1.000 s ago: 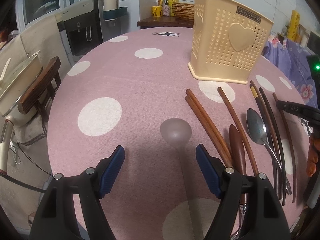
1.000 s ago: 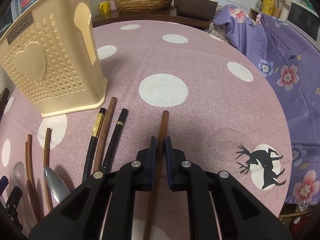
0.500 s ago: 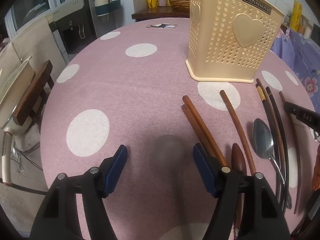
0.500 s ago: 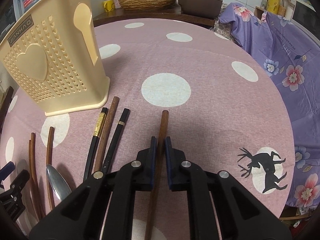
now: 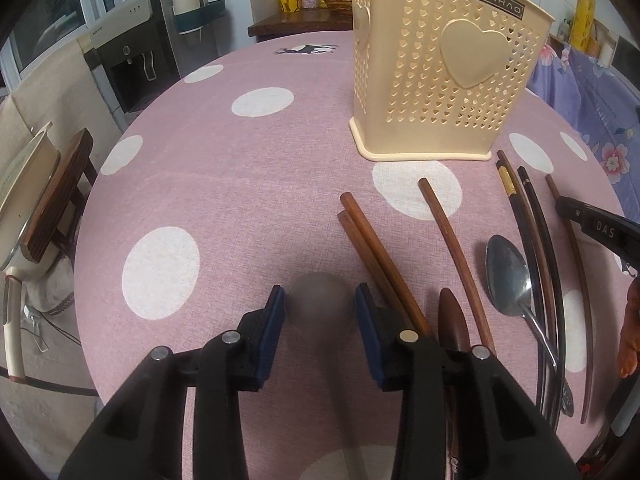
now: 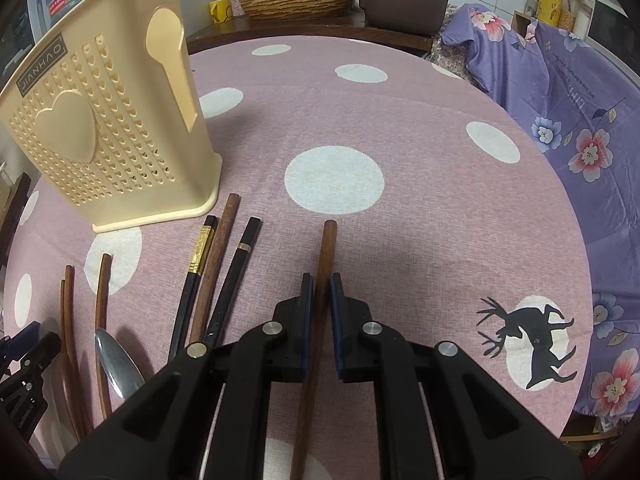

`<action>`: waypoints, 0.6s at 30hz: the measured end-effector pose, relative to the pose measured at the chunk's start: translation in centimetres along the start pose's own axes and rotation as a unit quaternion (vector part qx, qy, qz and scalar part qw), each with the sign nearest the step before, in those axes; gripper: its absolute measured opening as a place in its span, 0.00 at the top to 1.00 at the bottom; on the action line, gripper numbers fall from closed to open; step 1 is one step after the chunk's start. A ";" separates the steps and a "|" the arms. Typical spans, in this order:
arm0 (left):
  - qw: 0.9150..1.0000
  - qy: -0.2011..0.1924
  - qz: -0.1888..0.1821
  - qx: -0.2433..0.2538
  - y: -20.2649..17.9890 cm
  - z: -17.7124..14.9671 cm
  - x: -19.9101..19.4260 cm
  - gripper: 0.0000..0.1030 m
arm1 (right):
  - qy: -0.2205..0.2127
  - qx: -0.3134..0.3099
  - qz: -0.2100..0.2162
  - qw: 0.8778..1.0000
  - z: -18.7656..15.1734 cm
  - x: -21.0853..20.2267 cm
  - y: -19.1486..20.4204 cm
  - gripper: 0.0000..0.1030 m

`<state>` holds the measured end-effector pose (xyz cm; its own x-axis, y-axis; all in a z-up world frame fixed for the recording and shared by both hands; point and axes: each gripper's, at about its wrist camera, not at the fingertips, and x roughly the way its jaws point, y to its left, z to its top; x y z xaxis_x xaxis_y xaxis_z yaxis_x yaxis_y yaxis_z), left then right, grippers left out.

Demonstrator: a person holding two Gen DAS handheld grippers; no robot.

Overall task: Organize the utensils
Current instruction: 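Close the left tool on the grey spoon while the right tool grips the chopstick, then lift the spoon and chopstick and lower both into the cream holder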

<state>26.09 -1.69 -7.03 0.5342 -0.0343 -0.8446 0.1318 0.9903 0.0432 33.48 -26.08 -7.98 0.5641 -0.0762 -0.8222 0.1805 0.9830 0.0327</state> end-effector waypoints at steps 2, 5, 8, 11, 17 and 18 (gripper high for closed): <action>1.000 -0.001 -0.002 -0.001 0.0 0.0 0.0 0.64 | 0.000 0.002 0.002 1.000 0.0 0.0 0.0 0.91; 1.000 -0.004 -0.004 -0.007 0.3 0.1 -0.1 0.64 | 0.000 0.006 0.008 1.000 0.1 0.0 -0.2 0.91; 1.000 -0.014 -0.009 -0.014 0.6 0.3 -0.5 0.64 | -0.003 0.012 0.022 1.000 0.1 -0.1 -0.5 0.91; 0.999 -0.033 -0.014 -0.020 0.8 0.8 -1.4 0.64 | -0.012 0.015 0.032 0.999 0.2 -0.6 -0.5 0.91; 0.996 -0.088 -0.015 -0.026 1.3 2.5 -4.4 0.64 | -0.055 0.022 0.050 0.997 0.9 -3.9 -1.1 0.92; 0.995 -0.095 -0.016 -0.027 1.4 2.7 -4.8 0.64 | -0.065 0.021 0.053 0.996 1.1 -4.7 -1.3 0.92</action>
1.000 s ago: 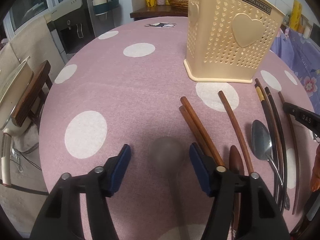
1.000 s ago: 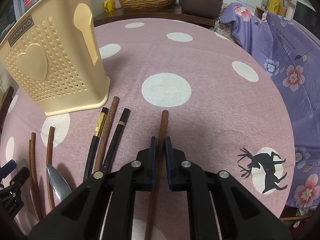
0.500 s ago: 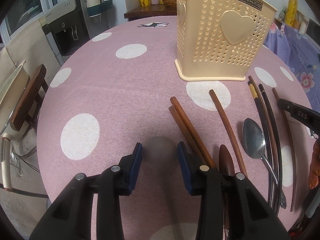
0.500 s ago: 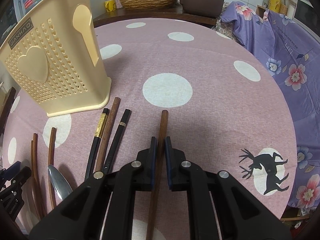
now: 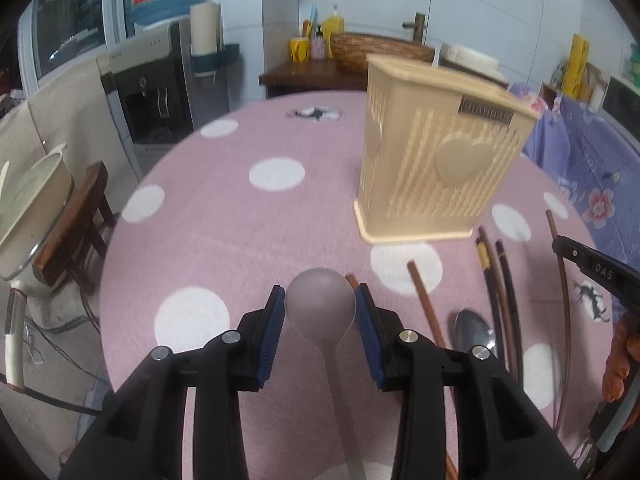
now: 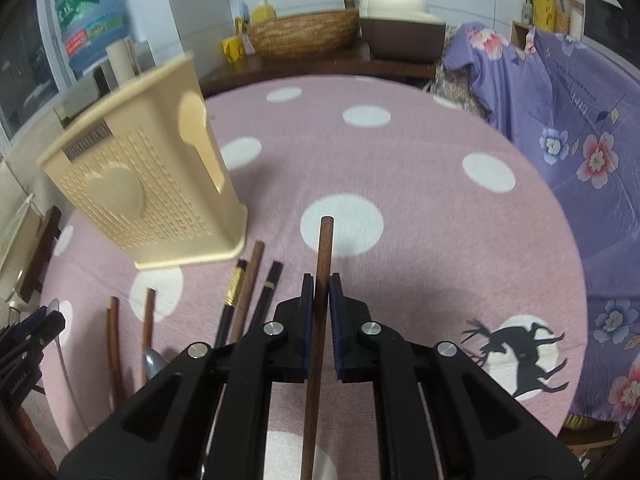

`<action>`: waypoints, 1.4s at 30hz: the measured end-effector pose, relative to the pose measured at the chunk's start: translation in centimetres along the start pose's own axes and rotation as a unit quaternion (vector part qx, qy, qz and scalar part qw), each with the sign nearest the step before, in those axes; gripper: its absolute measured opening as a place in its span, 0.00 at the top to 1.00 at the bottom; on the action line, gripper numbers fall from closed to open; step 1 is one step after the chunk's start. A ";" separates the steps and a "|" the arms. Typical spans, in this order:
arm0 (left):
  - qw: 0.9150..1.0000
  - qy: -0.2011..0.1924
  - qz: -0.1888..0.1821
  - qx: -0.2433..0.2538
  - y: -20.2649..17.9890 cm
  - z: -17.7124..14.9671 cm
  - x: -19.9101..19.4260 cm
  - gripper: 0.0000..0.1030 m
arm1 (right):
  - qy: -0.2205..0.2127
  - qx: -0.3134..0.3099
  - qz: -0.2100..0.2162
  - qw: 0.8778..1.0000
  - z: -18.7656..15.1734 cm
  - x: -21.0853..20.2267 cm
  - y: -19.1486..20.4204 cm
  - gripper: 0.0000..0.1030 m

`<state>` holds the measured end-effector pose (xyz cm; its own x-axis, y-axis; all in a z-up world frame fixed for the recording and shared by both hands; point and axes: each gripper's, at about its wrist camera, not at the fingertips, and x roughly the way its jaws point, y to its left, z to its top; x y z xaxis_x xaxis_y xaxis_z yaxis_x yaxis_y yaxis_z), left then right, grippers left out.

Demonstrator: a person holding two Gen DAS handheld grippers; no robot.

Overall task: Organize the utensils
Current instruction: 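Lift the spoon and chopstick and lower both into the cream holder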

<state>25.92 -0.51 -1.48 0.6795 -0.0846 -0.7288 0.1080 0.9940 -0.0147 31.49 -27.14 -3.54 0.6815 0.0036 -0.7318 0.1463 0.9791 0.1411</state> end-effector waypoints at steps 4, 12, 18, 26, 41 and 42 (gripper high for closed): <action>0.999 -0.033 -0.002 -0.005 0.4 1.4 -1.9 0.64 | -0.049 -0.008 0.013 0.999 1.1 -3.7 0.0 0.92; 0.997 -0.074 0.005 -0.007 0.9 3.1 -3.9 0.64 | -0.117 -0.023 0.037 0.992 3.0 -10.0 -0.1 0.93; 0.997 -0.077 0.005 -0.011 1.3 3.3 -3.9 0.64 | -0.129 -0.029 0.040 0.990 3.5 -11.4 -0.1 0.93; 0.996 -0.086 0.002 -0.009 1.3 3.5 -4.4 0.65 | -0.133 -0.035 0.045 0.989 3.5 -11.8 0.0 0.93; 0.992 -0.125 -0.017 0.000 0.9 7.0 -7.3 0.65 | -0.149 -0.052 0.047 0.986 5.8 -13.5 0.6 0.93; 0.992 -0.128 -0.021 0.002 0.7 7.4 -7.6 0.64 | -0.151 -0.052 0.048 0.986 6.2 -13.7 0.7 0.93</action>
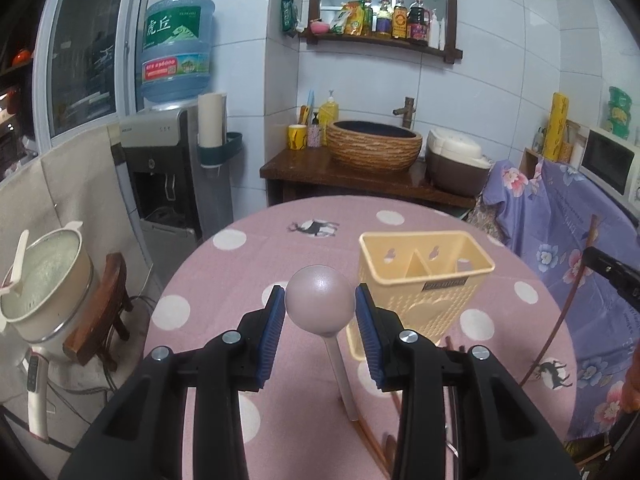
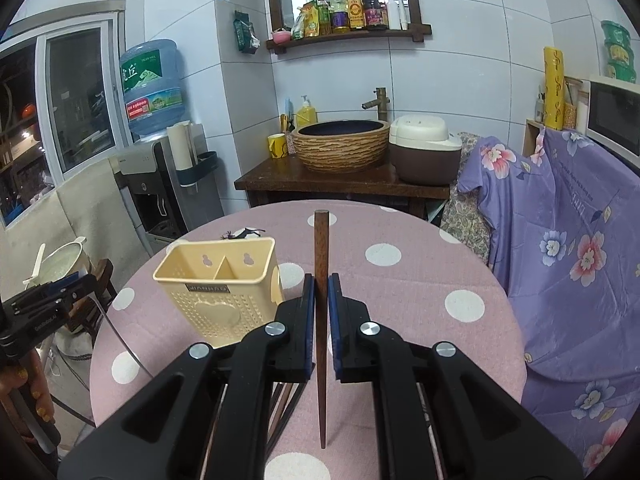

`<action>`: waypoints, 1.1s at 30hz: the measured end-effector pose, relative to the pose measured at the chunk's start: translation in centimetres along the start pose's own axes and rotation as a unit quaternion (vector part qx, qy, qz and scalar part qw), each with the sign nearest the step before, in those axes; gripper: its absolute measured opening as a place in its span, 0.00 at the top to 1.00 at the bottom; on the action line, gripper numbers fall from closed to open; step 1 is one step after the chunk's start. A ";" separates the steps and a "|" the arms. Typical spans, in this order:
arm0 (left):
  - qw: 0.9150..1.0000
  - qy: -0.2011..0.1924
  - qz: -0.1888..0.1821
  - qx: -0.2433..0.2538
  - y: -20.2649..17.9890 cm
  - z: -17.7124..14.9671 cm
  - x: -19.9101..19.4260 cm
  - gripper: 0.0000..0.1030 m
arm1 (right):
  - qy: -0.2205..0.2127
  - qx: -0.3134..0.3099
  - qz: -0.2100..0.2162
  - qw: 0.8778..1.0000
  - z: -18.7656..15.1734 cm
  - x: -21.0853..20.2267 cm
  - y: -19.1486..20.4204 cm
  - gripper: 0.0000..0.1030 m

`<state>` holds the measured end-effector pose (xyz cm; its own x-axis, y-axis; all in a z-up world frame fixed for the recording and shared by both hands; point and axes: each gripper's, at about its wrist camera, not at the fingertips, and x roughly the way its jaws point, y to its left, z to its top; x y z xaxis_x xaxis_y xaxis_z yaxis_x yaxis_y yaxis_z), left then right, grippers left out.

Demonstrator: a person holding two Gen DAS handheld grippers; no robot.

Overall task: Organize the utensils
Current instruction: 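Lift the spoon and chopstick and lower both into the cream holder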

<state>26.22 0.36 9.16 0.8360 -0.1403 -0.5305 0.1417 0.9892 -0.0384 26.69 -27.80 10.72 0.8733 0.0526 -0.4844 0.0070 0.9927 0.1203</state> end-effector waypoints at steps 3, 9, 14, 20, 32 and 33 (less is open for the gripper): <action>1.000 -0.017 -0.011 0.000 -0.4 2.6 -0.9 0.65 | -0.009 -0.001 0.008 1.000 1.9 -0.3 0.3 0.93; 0.997 -0.065 -0.029 -0.024 -1.0 8.5 -2.1 0.65 | -0.077 0.015 0.043 0.996 8.1 -3.0 1.7 0.93; 0.995 -0.085 -0.036 -0.041 -2.1 11.5 -1.5 0.65 | -0.132 0.030 0.058 0.989 12.9 -4.7 3.6 0.93; 0.997 -0.076 -0.016 -0.031 -3.6 11.5 1.8 0.65 | -0.143 0.046 0.060 0.987 14.2 -2.5 5.8 0.93; 0.999 -0.031 0.004 -0.021 -4.2 5.9 7.2 0.65 | -0.081 0.047 0.028 0.995 8.1 5.6 6.4 0.93; 1.000 -0.025 0.003 -0.018 -4.3 5.6 7.5 0.65 | -0.076 0.048 0.029 0.996 7.7 6.0 6.4 0.93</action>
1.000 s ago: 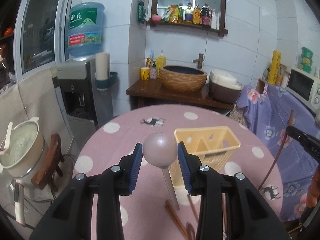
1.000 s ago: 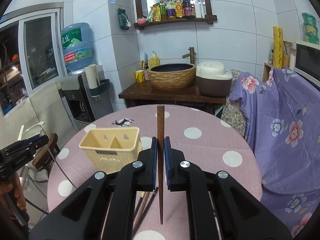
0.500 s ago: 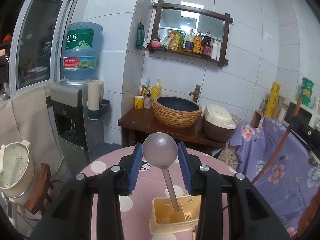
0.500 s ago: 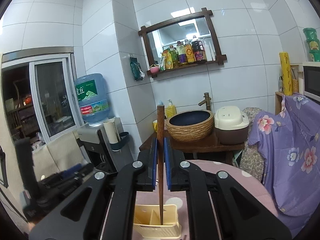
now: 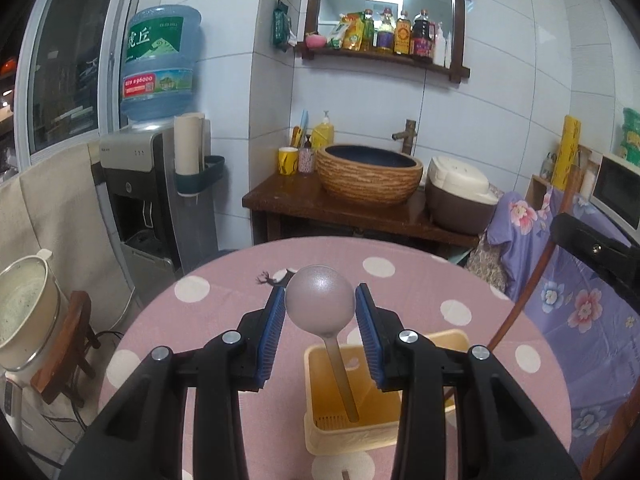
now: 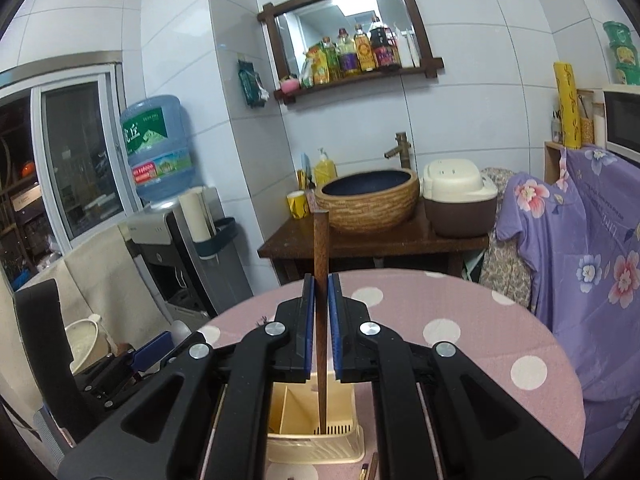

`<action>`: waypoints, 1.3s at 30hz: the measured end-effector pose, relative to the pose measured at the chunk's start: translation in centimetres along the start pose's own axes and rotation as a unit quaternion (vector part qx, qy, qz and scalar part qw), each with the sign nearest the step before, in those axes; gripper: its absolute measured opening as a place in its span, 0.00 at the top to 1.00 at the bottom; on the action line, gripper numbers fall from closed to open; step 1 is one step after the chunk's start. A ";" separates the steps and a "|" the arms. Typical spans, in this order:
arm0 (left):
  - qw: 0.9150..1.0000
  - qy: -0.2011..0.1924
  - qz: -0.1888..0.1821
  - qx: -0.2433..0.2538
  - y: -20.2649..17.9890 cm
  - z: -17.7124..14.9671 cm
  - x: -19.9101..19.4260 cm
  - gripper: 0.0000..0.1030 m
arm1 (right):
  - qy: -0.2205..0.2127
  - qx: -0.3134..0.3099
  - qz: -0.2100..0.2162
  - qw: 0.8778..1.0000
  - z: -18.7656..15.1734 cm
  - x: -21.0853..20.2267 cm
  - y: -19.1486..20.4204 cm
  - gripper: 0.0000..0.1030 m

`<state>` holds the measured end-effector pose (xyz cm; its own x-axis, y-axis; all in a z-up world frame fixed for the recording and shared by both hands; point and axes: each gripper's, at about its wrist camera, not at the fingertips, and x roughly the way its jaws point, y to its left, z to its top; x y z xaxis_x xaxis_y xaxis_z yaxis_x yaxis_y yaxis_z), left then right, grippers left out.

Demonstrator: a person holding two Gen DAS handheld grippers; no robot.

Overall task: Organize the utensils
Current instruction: 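Lift the spoon and chopstick and lower both into the cream holder, then open both tools to release the utensils and pull back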

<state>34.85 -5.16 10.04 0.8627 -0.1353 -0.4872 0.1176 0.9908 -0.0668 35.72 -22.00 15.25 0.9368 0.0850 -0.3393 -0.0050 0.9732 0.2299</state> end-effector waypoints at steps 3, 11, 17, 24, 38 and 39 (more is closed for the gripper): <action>1.000 0.009 0.008 0.012 -0.2 -1.2 0.6 0.65 | 0.015 0.002 0.003 1.000 -1.3 0.7 -0.3 0.93; 0.999 0.028 0.009 0.025 -0.4 -3.0 1.8 0.64 | 0.042 0.004 0.009 0.999 -3.4 1.8 -0.8 0.93; 0.999 0.031 0.011 0.043 -1.2 -3.6 2.1 0.64 | 0.038 0.003 0.009 0.999 -3.5 1.5 -1.0 0.92; 0.999 0.021 0.006 0.037 -0.8 -3.6 1.3 0.38 | 0.036 0.002 0.011 0.999 -3.8 1.3 -1.2 0.60; 0.999 0.041 0.011 -0.003 3.6 -8.5 -3.1 0.10 | 0.065 -0.005 -0.015 0.998 -8.1 -2.5 -4.0 0.47; 0.999 0.049 0.009 -0.007 3.9 -9.3 -3.2 0.10 | 0.075 -0.005 -0.018 0.997 -8.9 -2.6 -4.3 0.47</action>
<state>27.99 -0.83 3.30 0.8128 -0.1168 -0.5707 0.0947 0.9932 -0.0684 30.19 -24.54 7.07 0.8739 0.0794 -0.4796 0.0245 0.9781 0.2066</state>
